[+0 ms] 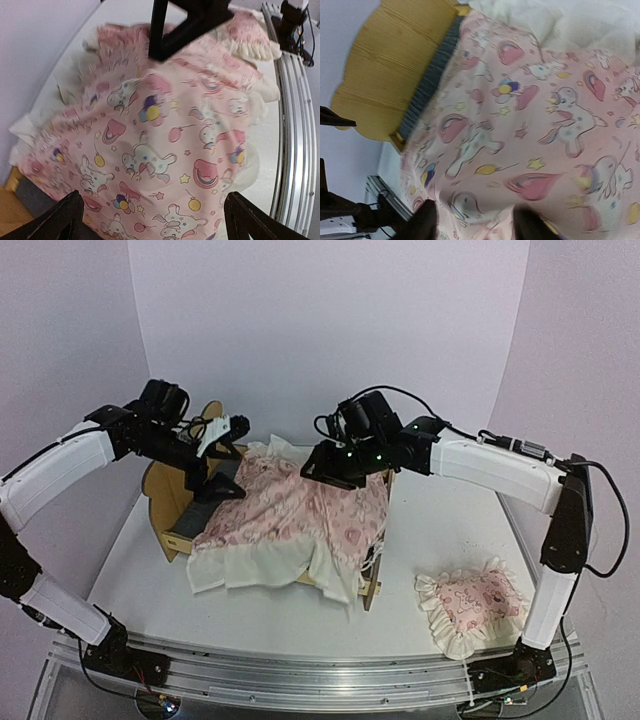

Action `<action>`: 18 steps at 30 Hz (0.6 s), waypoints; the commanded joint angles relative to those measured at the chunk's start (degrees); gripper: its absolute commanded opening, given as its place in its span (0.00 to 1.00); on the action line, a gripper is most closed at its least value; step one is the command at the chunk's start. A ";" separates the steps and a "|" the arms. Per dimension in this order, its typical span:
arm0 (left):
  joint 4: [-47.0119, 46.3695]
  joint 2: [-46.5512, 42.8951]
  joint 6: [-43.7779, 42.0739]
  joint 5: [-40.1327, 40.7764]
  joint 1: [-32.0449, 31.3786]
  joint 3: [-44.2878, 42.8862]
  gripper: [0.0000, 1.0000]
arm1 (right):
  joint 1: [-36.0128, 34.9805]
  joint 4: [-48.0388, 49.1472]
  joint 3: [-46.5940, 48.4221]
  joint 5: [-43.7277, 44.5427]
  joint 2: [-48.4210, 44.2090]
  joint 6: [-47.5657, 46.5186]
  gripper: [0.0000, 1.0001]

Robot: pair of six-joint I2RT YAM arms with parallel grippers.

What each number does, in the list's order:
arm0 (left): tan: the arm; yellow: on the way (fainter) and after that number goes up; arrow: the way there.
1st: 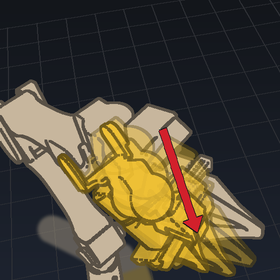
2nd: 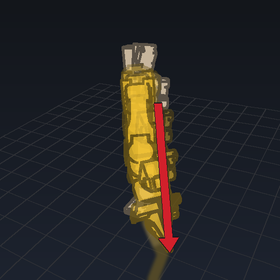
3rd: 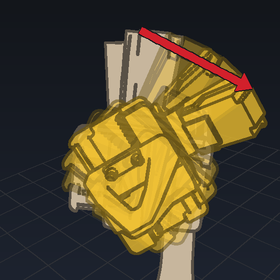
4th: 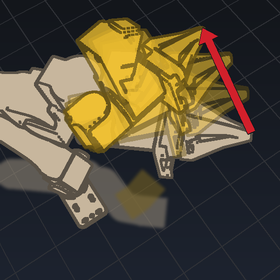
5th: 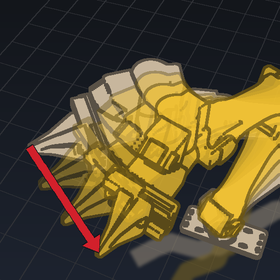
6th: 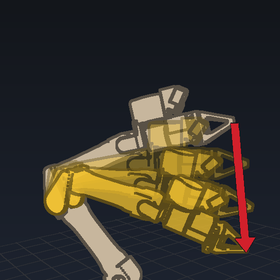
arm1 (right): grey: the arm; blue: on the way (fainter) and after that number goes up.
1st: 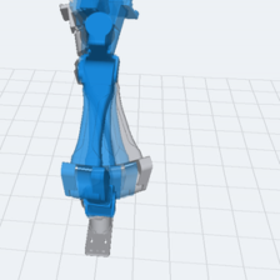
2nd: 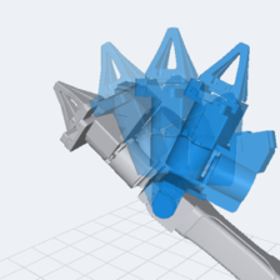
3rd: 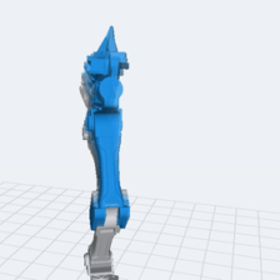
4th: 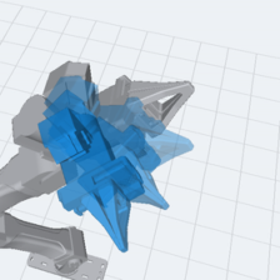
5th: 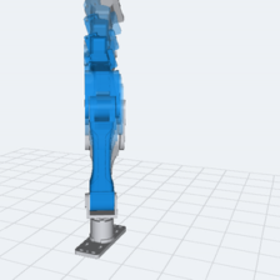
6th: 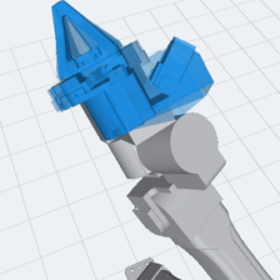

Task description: Set up the pet bed

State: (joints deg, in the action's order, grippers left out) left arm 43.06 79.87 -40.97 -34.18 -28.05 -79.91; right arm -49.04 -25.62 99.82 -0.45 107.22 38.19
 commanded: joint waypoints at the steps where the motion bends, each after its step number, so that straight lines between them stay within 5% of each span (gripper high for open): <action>1: 6.96 1.06 -4.93 8.06 0.10 5.82 0.99 | 1.12 -8.91 0.70 2.58 -2.73 -3.39 0.67; 5: 9.58 0.95 -7.95 12.36 0.10 11.28 1.00 | 3.36 -17.53 1.77 12.73 -7.46 -9.75 0.89; 11: 6.99 0.81 -10.75 18.10 0.10 16.59 0.99 | 15.82 -18.41 -0.14 8.11 -6.11 -7.10 0.76; 18: 2.03 1.03 -12.38 22.44 0.11 21.60 0.84 | 21.04 -18.41 14.86 2.59 10.68 -10.78 0.66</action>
State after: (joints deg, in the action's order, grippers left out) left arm 49.22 81.73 -51.53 -15.43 -27.97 -60.59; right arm -27.93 -43.00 107.57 6.04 109.25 30.11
